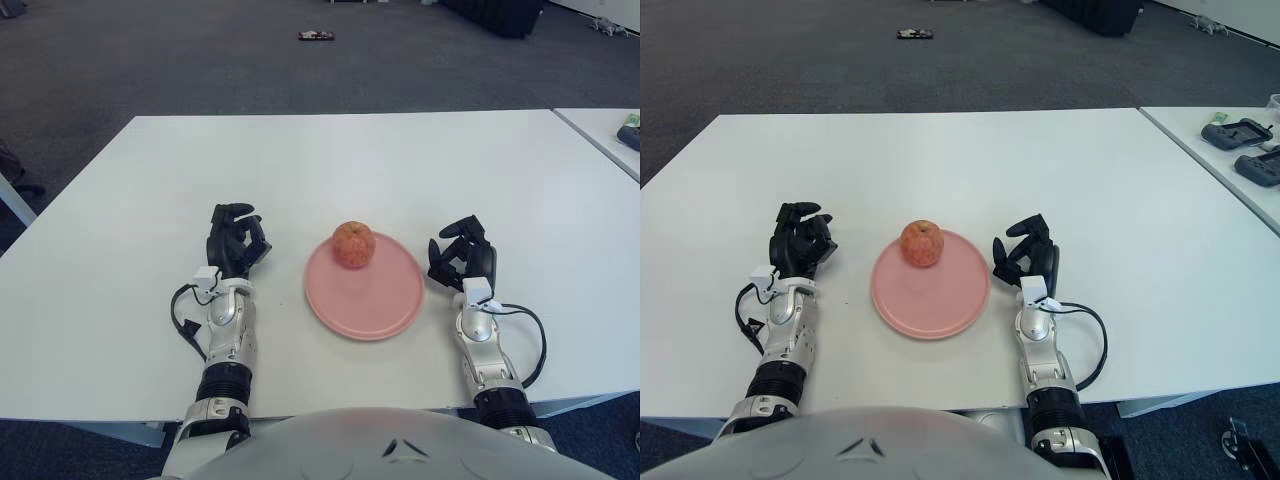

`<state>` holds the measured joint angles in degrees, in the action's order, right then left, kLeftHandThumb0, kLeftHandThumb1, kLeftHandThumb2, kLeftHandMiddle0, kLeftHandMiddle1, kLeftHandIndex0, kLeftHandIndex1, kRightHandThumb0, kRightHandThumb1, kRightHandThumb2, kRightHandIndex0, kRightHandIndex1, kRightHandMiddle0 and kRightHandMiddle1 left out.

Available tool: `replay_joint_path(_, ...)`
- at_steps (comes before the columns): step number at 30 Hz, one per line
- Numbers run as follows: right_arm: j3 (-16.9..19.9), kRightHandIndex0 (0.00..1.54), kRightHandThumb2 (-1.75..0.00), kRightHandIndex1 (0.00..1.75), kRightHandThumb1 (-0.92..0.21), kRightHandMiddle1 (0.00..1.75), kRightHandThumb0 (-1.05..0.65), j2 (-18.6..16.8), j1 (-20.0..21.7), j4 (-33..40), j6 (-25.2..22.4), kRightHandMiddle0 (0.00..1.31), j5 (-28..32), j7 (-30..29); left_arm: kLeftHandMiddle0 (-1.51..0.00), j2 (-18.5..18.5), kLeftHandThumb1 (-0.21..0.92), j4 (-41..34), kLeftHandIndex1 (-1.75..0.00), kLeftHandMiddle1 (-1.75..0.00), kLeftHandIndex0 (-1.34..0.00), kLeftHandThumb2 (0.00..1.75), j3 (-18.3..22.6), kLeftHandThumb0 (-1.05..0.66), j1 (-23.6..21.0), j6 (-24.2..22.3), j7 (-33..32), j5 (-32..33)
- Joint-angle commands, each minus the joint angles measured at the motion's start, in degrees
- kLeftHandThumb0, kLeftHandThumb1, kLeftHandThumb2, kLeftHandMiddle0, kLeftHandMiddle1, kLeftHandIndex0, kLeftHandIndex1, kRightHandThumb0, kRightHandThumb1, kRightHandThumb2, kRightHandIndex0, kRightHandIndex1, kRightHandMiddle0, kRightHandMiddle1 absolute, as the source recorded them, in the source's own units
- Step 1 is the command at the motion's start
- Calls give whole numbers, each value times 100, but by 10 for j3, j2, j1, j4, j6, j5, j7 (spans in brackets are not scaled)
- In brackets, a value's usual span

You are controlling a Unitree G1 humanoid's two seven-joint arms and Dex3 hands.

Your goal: Put the apple into the plate.

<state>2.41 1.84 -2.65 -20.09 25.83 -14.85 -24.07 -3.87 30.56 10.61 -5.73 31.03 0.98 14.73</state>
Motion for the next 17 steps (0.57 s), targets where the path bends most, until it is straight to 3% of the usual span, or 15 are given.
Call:
replay_joint_path(1,3,87,-109,175,-50,175,-42,10,-18,-20,-6,47,-8,-1,-107,12,42,32,-175,-175,-53,120,6,-45,13,-14,2,-14)
replay_joint_path(17,16,87,-113,175,-47,175,-43,-1,-21,-7,-18,49,79,82,-120,38,33,49,-175,-175,-60,132,-8,-48,18,-54,-9,-81)
